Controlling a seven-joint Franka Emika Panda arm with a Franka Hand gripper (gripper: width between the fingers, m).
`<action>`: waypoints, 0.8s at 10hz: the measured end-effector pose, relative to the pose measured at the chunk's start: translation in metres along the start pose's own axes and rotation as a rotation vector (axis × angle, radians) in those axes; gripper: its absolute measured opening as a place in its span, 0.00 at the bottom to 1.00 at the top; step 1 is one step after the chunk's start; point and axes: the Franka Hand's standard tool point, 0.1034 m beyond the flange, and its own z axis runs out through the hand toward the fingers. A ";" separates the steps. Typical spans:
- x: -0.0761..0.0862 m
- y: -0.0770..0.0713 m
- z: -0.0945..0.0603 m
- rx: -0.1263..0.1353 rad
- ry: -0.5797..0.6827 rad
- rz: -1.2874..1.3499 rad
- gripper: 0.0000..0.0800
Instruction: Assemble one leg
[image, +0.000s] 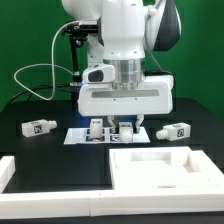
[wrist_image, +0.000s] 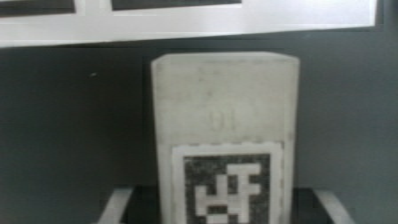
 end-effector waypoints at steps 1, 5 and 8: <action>0.003 0.003 0.000 -0.007 0.008 -0.198 0.36; 0.008 0.008 -0.002 -0.017 0.004 -0.687 0.36; 0.007 0.009 -0.001 -0.032 -0.008 -0.974 0.36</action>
Offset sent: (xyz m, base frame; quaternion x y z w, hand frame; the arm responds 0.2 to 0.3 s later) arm 0.0037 0.0206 0.0056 0.0342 -0.0073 -0.4432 0.8957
